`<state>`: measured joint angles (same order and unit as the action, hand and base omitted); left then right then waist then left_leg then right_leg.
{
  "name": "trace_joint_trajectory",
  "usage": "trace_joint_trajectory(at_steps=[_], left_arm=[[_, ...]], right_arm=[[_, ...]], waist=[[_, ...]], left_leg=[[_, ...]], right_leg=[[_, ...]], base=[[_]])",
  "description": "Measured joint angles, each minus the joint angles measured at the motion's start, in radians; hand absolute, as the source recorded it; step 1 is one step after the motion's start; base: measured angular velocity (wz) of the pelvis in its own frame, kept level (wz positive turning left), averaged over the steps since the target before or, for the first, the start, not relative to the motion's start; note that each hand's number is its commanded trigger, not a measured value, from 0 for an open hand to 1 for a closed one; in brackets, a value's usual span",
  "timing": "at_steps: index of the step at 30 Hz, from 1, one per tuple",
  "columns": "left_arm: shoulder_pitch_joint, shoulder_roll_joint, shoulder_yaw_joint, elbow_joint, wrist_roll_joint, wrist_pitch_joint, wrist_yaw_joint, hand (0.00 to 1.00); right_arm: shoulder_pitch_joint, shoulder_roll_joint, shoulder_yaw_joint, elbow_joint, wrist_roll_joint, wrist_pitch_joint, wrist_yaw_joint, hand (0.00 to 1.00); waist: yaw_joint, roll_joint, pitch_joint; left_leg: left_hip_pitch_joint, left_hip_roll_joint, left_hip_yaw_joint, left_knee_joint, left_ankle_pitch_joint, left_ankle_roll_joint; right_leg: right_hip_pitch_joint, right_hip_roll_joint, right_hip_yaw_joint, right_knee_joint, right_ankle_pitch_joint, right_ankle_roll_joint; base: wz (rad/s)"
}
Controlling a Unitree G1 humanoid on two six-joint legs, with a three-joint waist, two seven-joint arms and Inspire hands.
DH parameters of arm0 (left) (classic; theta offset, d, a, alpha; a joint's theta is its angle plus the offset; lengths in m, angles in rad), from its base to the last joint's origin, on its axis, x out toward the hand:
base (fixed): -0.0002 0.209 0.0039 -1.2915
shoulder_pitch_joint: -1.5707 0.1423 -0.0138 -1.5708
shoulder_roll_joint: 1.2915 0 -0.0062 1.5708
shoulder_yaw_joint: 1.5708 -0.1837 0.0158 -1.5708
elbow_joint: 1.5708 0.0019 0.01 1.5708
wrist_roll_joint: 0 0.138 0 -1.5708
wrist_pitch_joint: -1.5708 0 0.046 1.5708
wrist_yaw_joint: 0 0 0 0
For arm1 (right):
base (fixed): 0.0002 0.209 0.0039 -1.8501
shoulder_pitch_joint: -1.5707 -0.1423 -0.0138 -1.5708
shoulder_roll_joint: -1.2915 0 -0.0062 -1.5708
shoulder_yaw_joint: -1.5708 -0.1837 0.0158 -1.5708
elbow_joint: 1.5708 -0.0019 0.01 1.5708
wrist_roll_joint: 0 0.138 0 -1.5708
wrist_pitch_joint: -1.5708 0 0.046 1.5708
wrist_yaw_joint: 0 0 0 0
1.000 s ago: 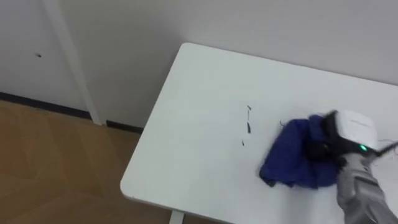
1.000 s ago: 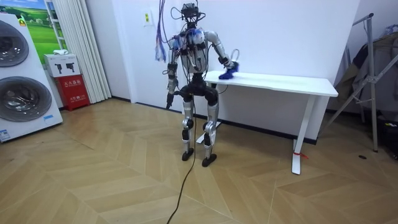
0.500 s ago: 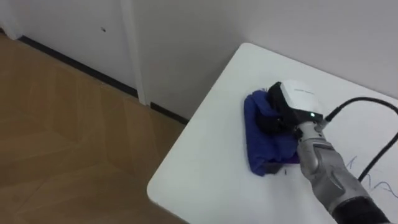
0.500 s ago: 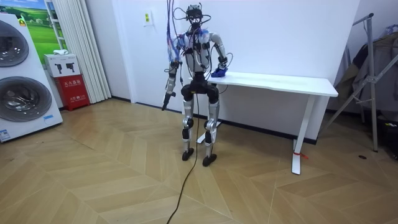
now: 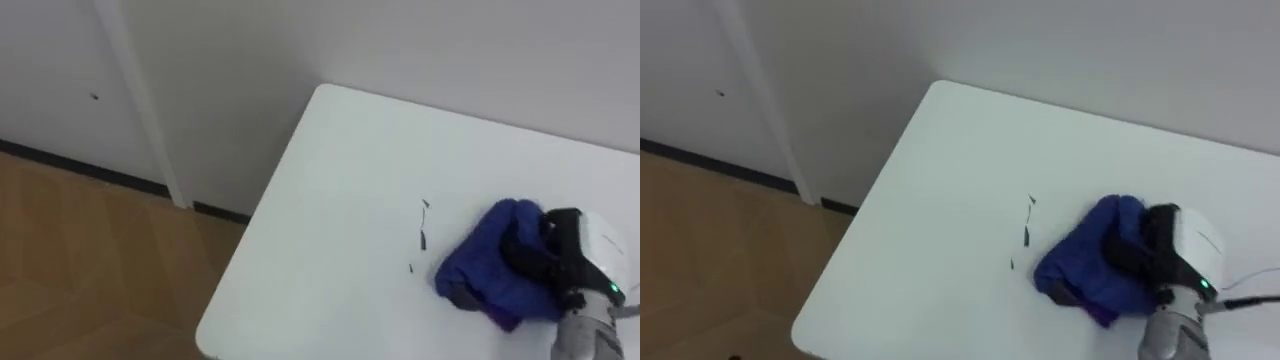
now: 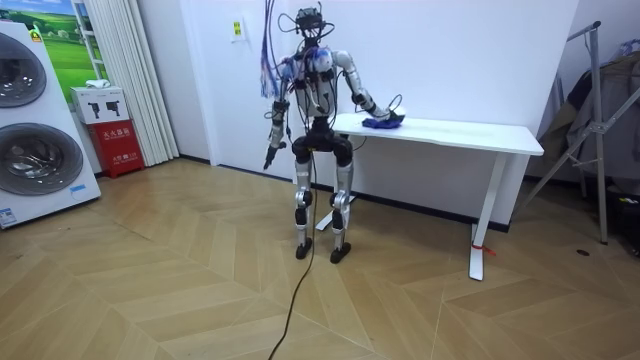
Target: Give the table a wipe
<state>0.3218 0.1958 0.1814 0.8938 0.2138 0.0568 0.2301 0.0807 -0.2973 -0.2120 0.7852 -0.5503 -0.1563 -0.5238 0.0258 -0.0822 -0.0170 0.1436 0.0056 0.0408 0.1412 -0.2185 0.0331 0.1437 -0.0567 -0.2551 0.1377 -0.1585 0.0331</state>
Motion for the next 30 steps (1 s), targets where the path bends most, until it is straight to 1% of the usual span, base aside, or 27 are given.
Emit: trace_joint_trajectory(at_steps=[2, 4, 5, 7, 8, 9, 10, 11, 12, 13, 14, 15, 16, 17, 18, 19, 20, 21, 23, 24, 25, 26, 27, 28, 29, 30], left_arm=[[0.017, -0.01, 0.026, 0.0, 0.023, 0.0, 0.0, 0.0], [0.037, -0.009, 0.043, 0.0, 0.029, 0.001, -0.001, 0.0], [0.046, -0.009, 0.051, 0.0, 0.03, 0.002, -0.001, 0.0], [0.055, -0.008, 0.047, 0.0, 0.028, 0.003, -0.001, 0.0], [0.057, -0.009, 0.041, 0.003, 0.028, 0.004, -0.002, 0.0], [0.054, -0.009, 0.025, 0.007, 0.028, 0.008, -0.003, 0.0], [0.053, -0.011, 0.018, 0.007, 0.028, 0.01, -0.004, 0.0], [0.045, -0.016, 0.002, 0.014, 0.028, 0.01, -0.004, 0.0], [0.024, -0.019, -0.016, 0.036, 0.028, 0.01, -0.003, 0.0], [0.018, -0.019, -0.027, 0.046, 0.028, 0.011, -0.004, 0.0], [0.002, -0.02, -0.043, 0.05, 0.028, 0.016, -0.007, 0.0], [-0.014, -0.02, -0.061, 0.055, 0.029, 0.018, -0.007, 0.0], [-0.026, -0.019, -0.072, 0.064, 0.03, 0.017, -0.007, 0.0], [-0.05, -0.02, -0.094, 0.077, 0.031, 0.018, -0.007, 0.0], [-0.06, -0.02, -0.115, 0.076, 0.031, 0.018, -0.007, 0.0], [-0.061, -0.02, -0.12, 0.075, 0.03, 0.019, -0.007, 0.0], [-0.056, -0.02, -0.122, 0.075, 0.031, 0.03, -0.008, 0.0], [-0.043, -0.019, -0.12, 0.07, 0.031, 0.039, -0.009, 0.0], [-0.007, -0.019, -0.108, 0.068, 0.03, 0.054, -0.023, 0.0], [0.002, -0.017, -0.105, 0.068, 0.028, 0.063, -0.029, 0.0], [0.005, -0.016, -0.105, 0.068, 0.028, 0.065, -0.029, 0.0], [0.018, -0.016, -0.103, 0.068, 0.028, 0.065, -0.029, 0.0], [0.027, -0.014, -0.099, 0.067, 0.031, 0.063, -0.029, 0.0], [0.028, -0.011, -0.096, 0.068, 0.032, 0.062, -0.029, 0.0], [0.033, -0.007, -0.075, 0.067, 0.033, 0.054, -0.03, 0.0], [0.032, -0.006, -0.045, 0.061, 0.033, 0.046, -0.03, 0.0]], right_arm=[[0.045, -0.006, -0.053, 0.002, 0.001, 0.0, -0.002, 1.0], [0.066, -0.014, -0.074, 0.002, 0.002, 0.003, 0.0, 1.0], [0.063, -0.016, -0.079, -0.002, 0.002, 0.009, 0.004, 1.0], [0.05, -0.016, -0.07, -0.018, 0.002, 0.036, 0.014, 1.0], [0.033, -0.016, -0.046, -0.031, 0.001, 0.063, 0.023, 1.0], [0.011, -0.016, -0.02, -0.05, -0.005, 0.1, 0.036, 1.0], [-0.002, -0.017, -0.005, -0.063, -0.014, 0.121, 0.045, 1.0], [-0.031, -0.015, 0.026, -0.098, -0.05, 0.163, 0.07, 1.0], [-0.063, -0.017, 0.087, -0.14, -0.081, 0.199, 0.097, 1.0], [-0.084, -0.016, 0.125, -0.159, -0.088, 0.213, 0.111, 1.0], [-0.141, -0.014, 0.206, -0.183, -0.089, 0.225, 0.139, 1.0], [-0.215, -0.01, 0.293, -0.184, -0.096, 0.225, 0.167, 1.0], [-0.254, -0.006, 0.331, -0.184, -0.108, 0.224, 0.184, 1.0], [-0.327, -0.002, 0.389, -0.184, -0.135, 0.22, 0.211, 1.0], [-0.379, -0.002, 0.419, -0.18, -0.15, 0.213, 0.225, 1.0], [-0.4, -0.002, 0.428, -0.177, -0.153, 0.208, 0.229, 1.0], [-0.419, -0.003, 0.429, -0.166, -0.153, 0.196, 0.234, 1.0], [-0.421, -0.003, 0.426, -0.157, -0.154, 0.193, 0.235, 1.0], [-0.405, -0.007, 0.422, -0.14, -0.157, 0.187, 0.233, 1.0], [-0.369, -0.016, 0.411, -0.116, -0.154, 0.18, 0.221, 1.0], [-0.341, -0.018, 0.394, -0.102, -0.137, 0.167, 0.203, 1.0], [-0.28, -0.019, 0.354, -0.111, -0.12, 0.132, 0.166, 1.0], [-0.239, -0.019, 0.315, -0.111, -0.121, 0.099, 0.144, 1.0], [-0.217, -0.019, 0.297, -0.111, -0.122, 0.084, 0.132, 1.0], [-0.177, -0.019, 0.263, -0.113, -0.116, 0.057, 0.114, 1.0], [-0.143, -0.019, 0.239, -0.113, -0.105, 0.046, 0.105, 1.0]], waist=[[0.001, -0.001, -0.0007], [0.0, 0.0, -0.001], [0.005, 0.0, -0.0011], [0.012, 0.003, -0.0015], [0.014, 0.004, -0.001], [0.021, 0.008, -0.0009], [0.031, 0.011, -0.001], [0.05, 0.015, 0.0021], [0.068, 0.018, 0.0071], [0.075, 0.018, 0.0096], [0.104, 0.02, 0.0148], [0.124, 0.019, 0.0192], [0.129, 0.018, 0.0214], [0.143, 0.014, 0.0254], [0.156, 0.009, 0.0296], [0.161, 0.007, 0.0325], [0.171, 0.002, 0.0312], [0.178, 0.003, 0.0306], [0.173, 0.002, 0.0296], [0.167, 0.004, 0.03], [0.165, 0.008, 0.0299], [0.151, 0.018, 0.0249], [0.13, 0.016, 0.0171], [0.122, 0.02, 0.0175], [0.11, 0.015, 0.0137], [0.107, 0.011, 0.01]], left_leg=[[0.003, -0.002, 0.001, 0.019, -0.01, 0.005], [0.005, -0.003, 0.006, 0.027, -0.013, 0.008], [0.007, -0.003, 0.012, 0.027, -0.013, 0.008], [0.009, -0.005, 0.015, 0.028, -0.012, 0.009], [0.01, -0.004, 0.016, 0.028, -0.012, 0.009], [0.01, -0.001, 0.027, 0.027, -0.01, 0.007], [0.01, 0.003, 0.038, 0.026, -0.01, 0.006], [0.01, 0.007, 0.042, 0.025, -0.009, 0.005], [0.006, 0.009, 0.042, 0.024, -0.007, 0.001], [0.005, 0.011, 0.045, 0.021, -0.005, -0.001], [0.004, 0.018, 0.068, 0.017, -0.002, -0.005], [-0.002, 0.02, 0.076, 0.017, -0.001, -0.007], [-0.009, 0.02, 0.074, 0.017, 0.0, -0.009], [-0.029, 0.02, 0.062, 0.017, 0.007, -0.013], [-0.047, 0.02, 0.05, 0.018, 0.013, -0.016], [-0.053, 0.019, 0.04, 0.019, 0.016, -0.017], [-0.061, 0.019, 0.025, 0.026, 0.021, -0.018], [-0.063, 0.018, 0.005, 0.025, 0.021, -0.019], [-0.071, 0.017, -0.014, 0.027, 0.022, -0.02], [-0.073, 0.015, -0.028, 0.027, 0.022, -0.019], [-0.072, 0.015, -0.029, 0.027, 0.022, -0.019], [-0.068, 0.015, -0.017, 0.027, 0.022, -0.019], [-0.062, 0.013, -0.013, 0.027, 0.023, -0.019], [-0.059, 0.01, -0.012, 0.026, 0.023, -0.019], [-0.052, 0.004, -0.014, 0.025, 0.023, -0.019], [-0.042, 0.0, -0.014, 0.024, 0.023, -0.019]], right_leg=[[0.009, -0.004, 0.001, 0.006, 0.001, 0.001], [0.013, -0.006, 0.002, 0.016, 0.003, 0.005], [0.013, -0.007, 0.003, 0.017, 0.004, 0.007], [0.013, -0.008, 0.007, 0.016, 0.005, 0.007], [0.011, -0.007, 0.009, 0.017, 0.006, 0.006], [0.005, -0.005, 0.01, 0.019, 0.009, 0.001], [0.0, -0.002, 0.017, 0.02, 0.012, -0.002], [-0.011, 0.006, 0.034, 0.023, 0.017, -0.008], [-0.028, 0.01, 0.038, 0.036, 0.02, -0.012], [-0.035, 0.012, 0.043, 0.041, 0.021, -0.013], [-0.054, 0.02, 0.055, 0.05, 0.026, -0.021], [-0.064, 0.026, 0.058, 0.049, 0.03, -0.029], [-0.069, 0.027, 0.056, 0.049, 0.031, -0.03], [-0.084, 0.027, 0.049, 0.048, 0.032, -0.033], [-0.096, 0.027, 0.035, 0.045, 0.033, -0.035], [-0.096, 0.026, 0.024, 0.042, 0.033, -0.036], [-0.094, 0.024, 0.0, 0.027, 0.033, -0.036], [-0.088, 0.024, -0.013, 0.018, 0.033, -0.036], [-0.083, 0.023, -0.029, 0.012, 0.033, -0.036], [-0.071, 0.02, -0.042, 0.01, 0.033, -0.035], [-0.07, 0.018, -0.049, 0.01, 0.033, -0.035], [-0.06, 0.009, -0.048, 0.011, 0.031, -0.032], [-0.049, 0.002, -0.05, 0.011, 0.025, -0.022], [-0.044, 0.0, -0.05, 0.01, 0.022, -0.017], [-0.033, -0.009, -0.05, 0.009, 0.017, -0.009], [-0.018, -0.011, -0.052, 0.002, 0.016, -0.008]], base=[[-0.05], [-0.1], [-0.11], [-0.1], [-0.15], [-0.26], [-0.47], [-0.55], [-0.52], [-0.53], [-0.45], [-0.34], [0.03], [0.28], [0.37], [0.54], [0.63], [0.6], [0.44], [0.45], [0.48], [0.43], [0.39], [0.32], [0.15], [0.07]])
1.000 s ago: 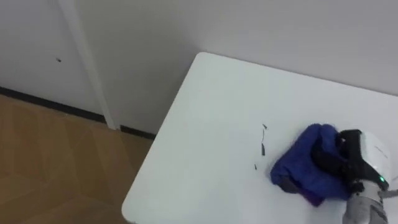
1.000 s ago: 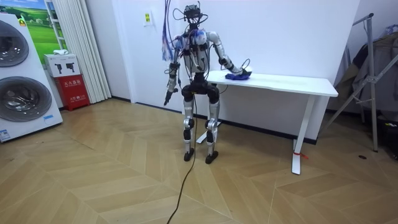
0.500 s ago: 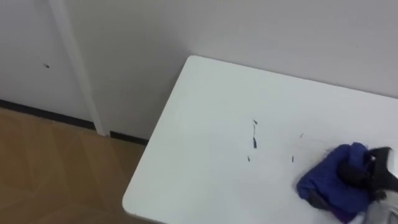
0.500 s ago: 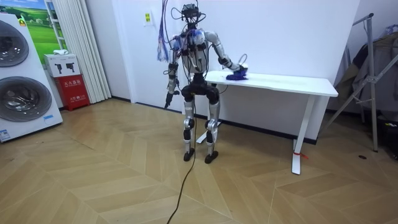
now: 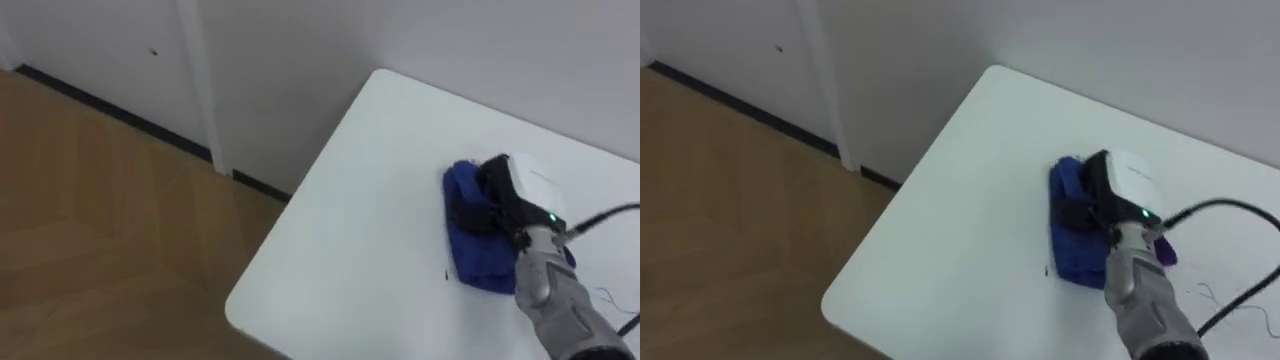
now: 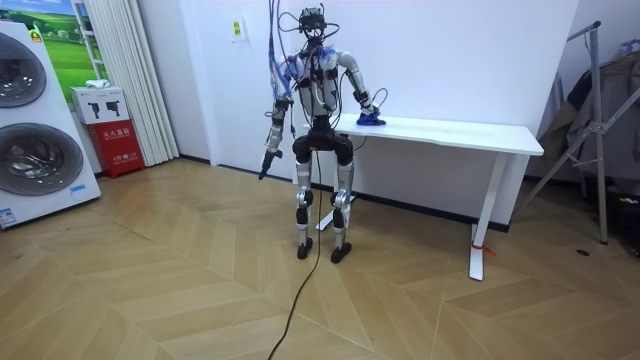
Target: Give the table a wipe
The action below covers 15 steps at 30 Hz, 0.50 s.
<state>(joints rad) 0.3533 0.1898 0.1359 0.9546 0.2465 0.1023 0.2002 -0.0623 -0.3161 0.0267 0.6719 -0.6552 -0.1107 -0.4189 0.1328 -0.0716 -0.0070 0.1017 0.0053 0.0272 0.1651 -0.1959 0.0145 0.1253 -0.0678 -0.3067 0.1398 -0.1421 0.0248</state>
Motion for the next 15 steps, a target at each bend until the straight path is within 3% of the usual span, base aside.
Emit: trace_joint_trajectory(at_steps=[4, 7, 10, 11, 15], left_arm=[[-0.004, 0.001, 0.03, -0.03, 0.0, -0.035, 0.018, 0.0], [-0.042, 0.0, -0.014, -0.032, -0.009, -0.041, 0.033, 0.0], [-0.082, -0.005, -0.045, -0.031, -0.052, -0.041, 0.046, 0.0], [-0.1, -0.012, -0.059, -0.03, -0.06, -0.041, 0.053, 0.0], [-0.159, -0.033, -0.093, -0.008, -0.081, -0.041, 0.053, 0.0]], right_arm=[[0.055, -0.001, -0.046, 0.028, 0.026, -0.006, -0.017, 1.0], [0.026, 0.002, -0.039, 0.056, 0.054, -0.001, -0.025, 1.0], [-0.069, 0.012, 0.009, 0.104, 0.062, 0.047, -0.012, 1.0], [-0.104, 0.015, 0.032, 0.105, 0.061, 0.078, 0.006, 1.0], [-0.222, 0.062, 0.154, 0.069, 0.052, 0.144, 0.093, 1.0]], waist=[[-0.018, -0.006, -0.0066], [-0.016, 0.0, -0.006], [0.002, 0.005, -0.003], [0.012, 0.009, -0.0009], [0.063, 0.019, 0.007]], left_leg=[[0.033, -0.009, 0.004, -0.005, 0.0, 0.0], [0.031, -0.013, 0.01, -0.005, -0.006, 0.011], [0.03, -0.011, 0.026, -0.006, -0.013, 0.021], [0.024, -0.009, 0.028, -0.01, -0.015, 0.025], [-0.008, 0.014, 0.069, -0.013, -0.005, 0.013]], right_leg=[[0.041, -0.003, -0.003, -0.004, -0.001, 0.002], [0.043, -0.006, 0.004, -0.004, -0.004, 0.007], [0.028, -0.004, 0.012, -0.004, -0.007, 0.012], [0.017, 0.0, 0.025, -0.002, -0.007, 0.012], [-0.046, 0.023, 0.062, 0.018, 0.011, -0.016]], base=[[0.03], [-0.11], [-0.33], [-0.39], [-0.39]])
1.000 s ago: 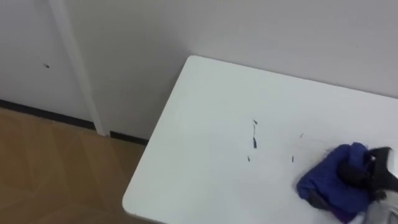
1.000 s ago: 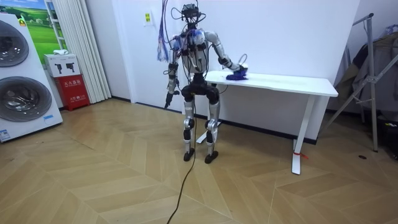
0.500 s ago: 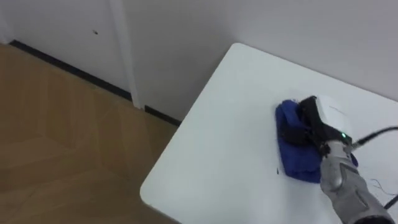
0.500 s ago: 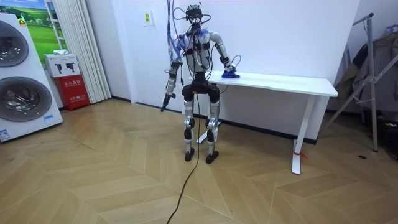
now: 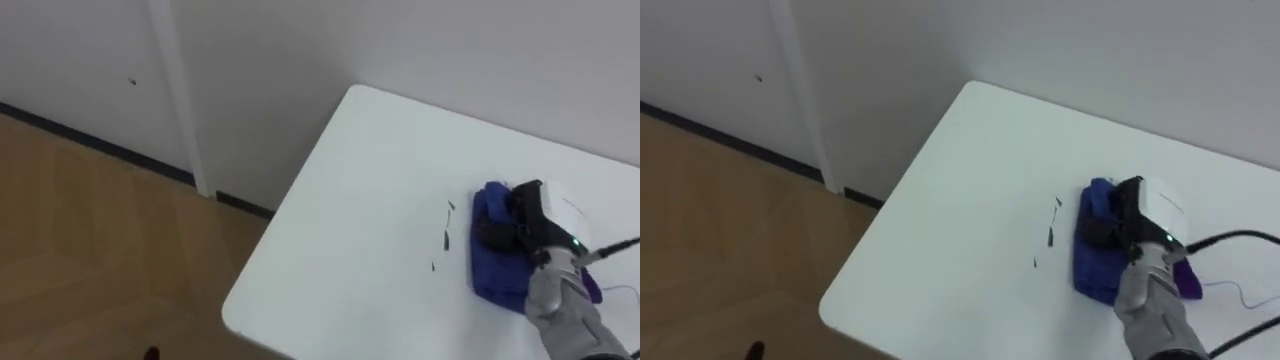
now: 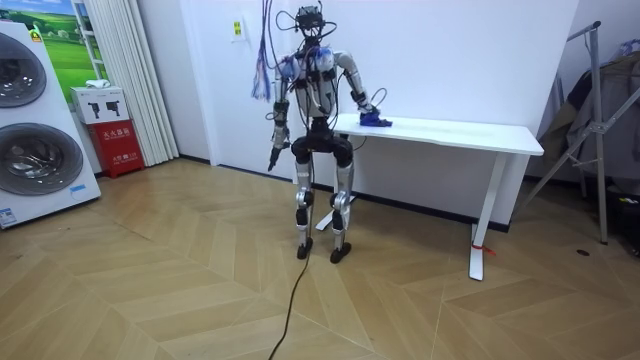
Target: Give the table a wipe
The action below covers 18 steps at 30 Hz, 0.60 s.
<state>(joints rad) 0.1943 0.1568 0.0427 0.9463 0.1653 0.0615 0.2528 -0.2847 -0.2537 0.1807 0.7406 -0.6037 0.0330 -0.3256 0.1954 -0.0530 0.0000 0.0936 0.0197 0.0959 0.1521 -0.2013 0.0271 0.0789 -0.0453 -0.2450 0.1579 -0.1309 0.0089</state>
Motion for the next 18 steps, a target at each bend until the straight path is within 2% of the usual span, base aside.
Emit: trace_joint_trajectory(at_steps=[3, 4, 5, 7, 9, 10, 12, 13, 15, 17, 18], left_arm=[[-0.007, -0.002, -0.021, 0.021, -0.009, 0.005, -0.003, 0.0], [-0.005, -0.002, -0.021, 0.021, -0.009, 0.006, -0.003, 0.0], [0.014, -0.002, -0.021, 0.021, -0.015, 0.008, -0.002, 0.0], [0.053, -0.002, -0.011, 0.016, -0.026, 0.016, 0.001, 0.0], [0.101, -0.001, 0.012, 0.02, -0.025, 0.027, 0.0, 0.0], [0.112, -0.001, 0.022, 0.02, -0.025, 0.028, -0.001, 0.0], [0.147, 0.006, 0.077, 0.02, -0.021, 0.028, 0.0, 0.0], [0.151, 0.012, 0.083, 0.02, -0.021, 0.028, 0.0, 0.0], [0.165, 0.018, 0.151, 0.015, 0.004, 0.026, 0.0, 0.0], [0.169, 0.02, 0.174, 0.012, 0.004, 0.026, 0.001, 0.0], [0.171, 0.02, 0.181, 0.013, 0.003, 0.025, 0.001, 0.0]], right_arm=[[-0.06, 0.025, 0.044, -0.024, -0.029, -0.002, 0.059, 1.0], [-0.065, 0.024, 0.043, -0.031, -0.029, -0.003, 0.063, 1.0], [-0.065, 0.021, 0.033, -0.043, -0.028, -0.009, 0.062, 1.0], [-0.063, 0.013, 0.021, -0.04, -0.008, -0.029, 0.052, 1.0], [-0.032, 0.003, -0.041, -0.001, -0.001, -0.08, 0.013, 1.0], [-0.014, 0.0, -0.063, 0.005, 0.002, -0.089, -0.001, 1.0], [0.068, -0.011, -0.167, 0.038, 0.024, -0.139, -0.06, 1.0], [0.083, -0.012, -0.195, 0.054, 0.039, -0.151, -0.074, 1.0], [0.17, -0.033, -0.319, 0.08, 0.065, -0.165, -0.102, 1.0], [0.225, -0.061, -0.368, 0.09, 0.066, -0.165, -0.119, 1.0], [0.244, -0.075, -0.384, 0.104, 0.068, -0.163, -0.129, 1.0]], waist=[[0.009, 0.006, 0.0053], [0.01, 0.004, 0.0044], [0.011, 0.008, 0.0079], [0.008, 0.01, 0.0087], [-0.017, 0.006, 0.0068], [-0.026, 0.005, 0.0063], [-0.066, -0.007, 0.0046], [-0.077, -0.01, 0.0048], [-0.102, -0.022, -0.0052], [-0.112, -0.024, -0.0096], [-0.114, -0.026, -0.0152]], left_leg=[[-0.027, 0.004, -0.002, 0.0, 0.01, -0.011], [-0.031, 0.005, -0.006, 0.0, 0.014, -0.013], [-0.031, 0.005, -0.014, -0.002, 0.02, -0.015], [-0.037, 0.006, -0.016, -0.003, 0.022, -0.017], [-0.045, 0.006, -0.022, 0.001, 0.023, -0.02], [-0.044, 0.005, -0.028, 0.003, 0.023, -0.02], [-0.033, 0.0, -0.045, 0.008, 0.023, -0.019], [-0.028, -0.002, -0.045, 0.008, 0.023, -0.019], [-0.019, -0.008, -0.046, 0.004, 0.016, -0.009], [-0.014, -0.01, -0.045, -0.001, 0.012, -0.002], [-0.011, -0.013, -0.045, 0.0, 0.009, 0.002]], right_leg=[[-0.027, 0.011, -0.004, -0.002, 0.006, -0.01], [-0.029, 0.012, -0.005, -0.004, 0.006, -0.01], [-0.032, 0.013, -0.005, -0.005, 0.005, -0.012], [-0.04, 0.014, -0.01, -0.006, 0.002, -0.016], [-0.036, 0.011, -0.028, -0.01, 0.002, -0.016], [-0.03, 0.009, -0.035, -0.012, 0.001, -0.016], [0.003, -0.006, -0.061, -0.027, -0.008, -0.002], [0.012, -0.006, -0.062, -0.027, -0.01, 0.002], [0.03, -0.011, -0.069, -0.023, -0.018, 0.012], [0.04, -0.015, -0.078, -0.021, -0.018, 0.012], [0.048, -0.017, -0.083, -0.021, -0.018, 0.012]], base=[[0.01], [0.16], [0.2], [0.11], [0.22], [0.44], [0.56], [0.47], [0.29], [-0.02], [-0.12]])
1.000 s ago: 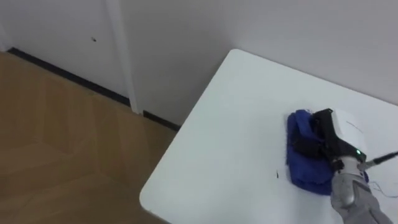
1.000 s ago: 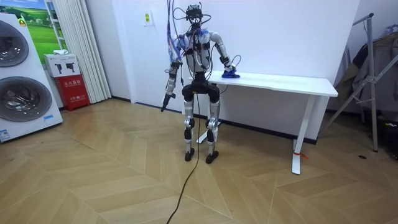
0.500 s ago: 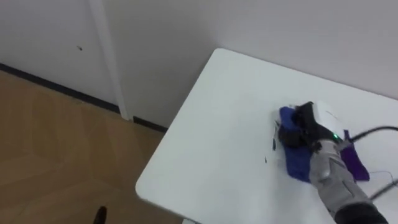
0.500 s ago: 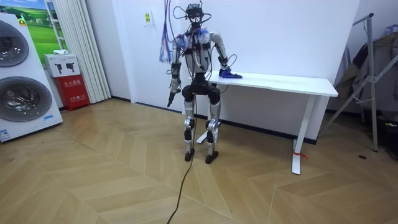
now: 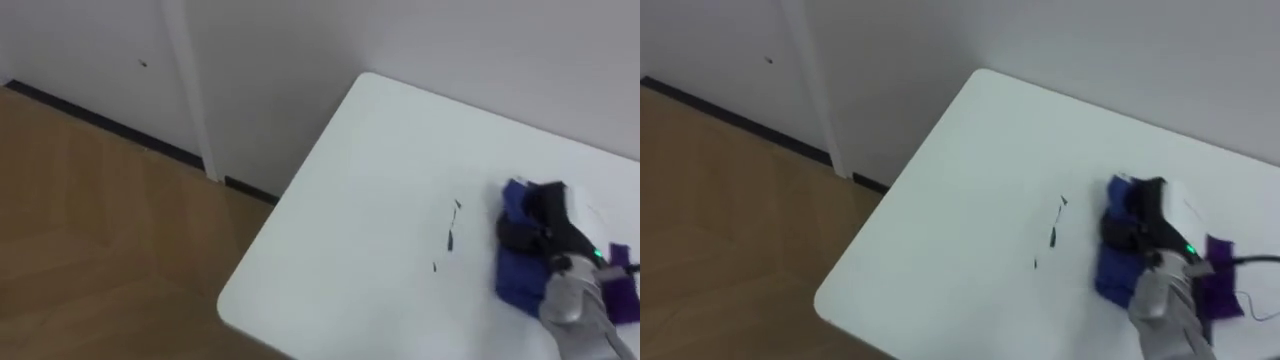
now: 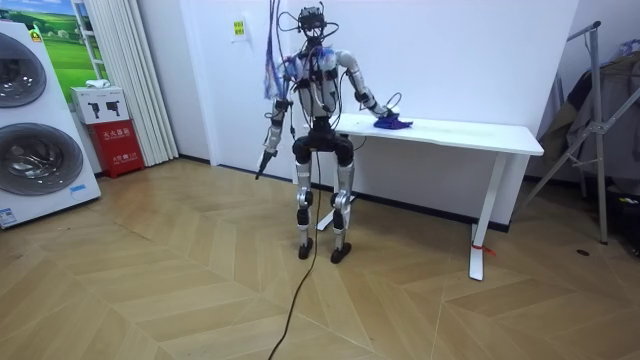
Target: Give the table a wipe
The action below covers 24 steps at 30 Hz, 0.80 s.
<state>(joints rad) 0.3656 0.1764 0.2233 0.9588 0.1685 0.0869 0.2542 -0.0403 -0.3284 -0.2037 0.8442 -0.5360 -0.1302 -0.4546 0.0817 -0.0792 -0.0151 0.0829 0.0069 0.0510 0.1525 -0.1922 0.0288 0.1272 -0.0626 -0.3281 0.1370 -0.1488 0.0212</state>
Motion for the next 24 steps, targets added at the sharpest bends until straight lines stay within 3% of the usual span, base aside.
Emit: trace_joint_trajectory(at_steps=[2, 4, 6, 9, 11, 14, 16, 18, 21, 23, 24], left_arm=[[-0.012, -0.001, -0.002, 0.001, 0.0, -0.003, 0.0, 0.0], [-0.033, -0.003, -0.029, 0.001, -0.001, -0.004, 0.007, 0.0], [-0.071, -0.007, -0.082, 0.001, -0.005, -0.004, 0.017, 0.0], [-0.12, -0.022, -0.137, 0.005, -0.002, -0.003, 0.021, 0.0], [-0.142, -0.028, -0.175, 0.007, -0.001, -0.002, 0.017, 0.0], [-0.15, -0.037, -0.209, 0.01, -0.013, 0.004, 0.014, 0.0], [-0.125, -0.042, -0.206, -0.006, -0.018, 0.009, 0.013, 0.0], [-0.07, -0.036, -0.188, -0.006, -0.018, 0.015, 0.013, 0.0], [-0.032, -0.027, -0.143, 0.001, -0.006, 0.017, 0.012, 0.0], [-0.022, -0.024, -0.117, 0.003, 0.017, 0.017, 0.008, 0.0], [-0.022, -0.021, -0.106, 0.003, 0.023, 0.017, 0.001, 0.0]], right_arm=[[0.015, -0.01, -0.013, 0.008, 0.014, 0.004, -0.005, 1.0], [0.0, -0.009, 0.008, 0.006, 0.023, 0.031, -0.004, 1.0], [-0.078, 0.001, 0.084, 0.002, 0.023, 0.104, 0.002, 1.0], [-0.199, 0.047, 0.204, -0.015, 0.002, 0.161, 0.055, 1.0], [-0.244, 0.074, 0.288, -0.058, -0.017, 0.175, 0.097, 1.0], [-0.274, 0.104, 0.35, -0.107, -0.055, 0.164, 0.141, 1.0], [-0.273, 0.103, 0.343, -0.115, -0.065, 0.146, 0.138, 1.0], [-0.225, 0.09, 0.337, -0.114, -0.063, 0.101, 0.102, 1.0], [-0.13, 0.088, 0.263, -0.113, -0.067, 0.052, 0.039, 1.0], [-0.07, 0.076, 0.218, -0.113, -0.077, 0.037, -0.001, 1.0], [-0.033, 0.049, 0.208, -0.113, -0.082, 0.035, -0.025, 1.0]], waist=[[-0.003, -0.001, 0.0], [0.008, 0.005, 0.0002], [0.045, 0.019, 0.0068], [0.073, 0.035, 0.0112], [0.094, 0.044, 0.0146], [0.108, 0.057, 0.0227], [0.113, 0.06, 0.0207], [0.106, 0.055, 0.0183], [0.051, 0.039, 0.0192], [0.041, 0.031, 0.0159], [0.037, 0.03, 0.0148]], left_leg=[[0.009, -0.002, 0.005, 0.004, -0.001, 0.001], [0.017, -0.001, 0.023, 0.008, -0.004, 0.002], [0.025, 0.009, 0.063, 0.006, -0.009, 0.002], [0.012, 0.025, 0.108, 0.01, -0.008, -0.006], [0.001, 0.032, 0.12, 0.01, -0.005, -0.012], [-0.003, 0.032, 0.113, 0.011, 0.001, -0.019], [-0.003, 0.033, 0.109, 0.005, 0.009, -0.02], [0.0, 0.032, 0.102, 0.003, 0.008, -0.022], [0.016, 0.018, 0.062, 0.005, 0.008, -0.022], [0.032, 0.016, 0.052, 0.003, 0.0, -0.016], [0.037, 0.014, 0.052, 0.003, -0.006, -0.011]], right_leg=[[0.006, -0.001, 0.001, 0.002, 0.001, 0.002], [0.008, -0.001, 0.021, 0.002, 0.001, 0.002], [-0.014, 0.007, 0.056, 0.02, 0.005, -0.004], [-0.056, 0.021, 0.097, 0.037, 0.018, -0.021], [-0.078, 0.03, 0.114, 0.043, 0.024, -0.029], [-0.092, 0.035, 0.11, 0.041, 0.023, -0.034], [-0.091, 0.035, 0.103, 0.031, 0.022, -0.033], [-0.077, 0.029, 0.091, 0.028, 0.018, -0.032], [-0.03, 0.024, 0.05, 0.004, 0.009, -0.019], [-0.005, 0.016, 0.04, -0.004, 0.0, -0.011], [0.007, 0.013, 0.034, -0.003, -0.003, -0.007]], base=[[-0.14], [-0.33], [-0.63], [-0.6], [-0.27], [0.04], [0.14], [0.12], [0.55], [0.27], [0.15]])
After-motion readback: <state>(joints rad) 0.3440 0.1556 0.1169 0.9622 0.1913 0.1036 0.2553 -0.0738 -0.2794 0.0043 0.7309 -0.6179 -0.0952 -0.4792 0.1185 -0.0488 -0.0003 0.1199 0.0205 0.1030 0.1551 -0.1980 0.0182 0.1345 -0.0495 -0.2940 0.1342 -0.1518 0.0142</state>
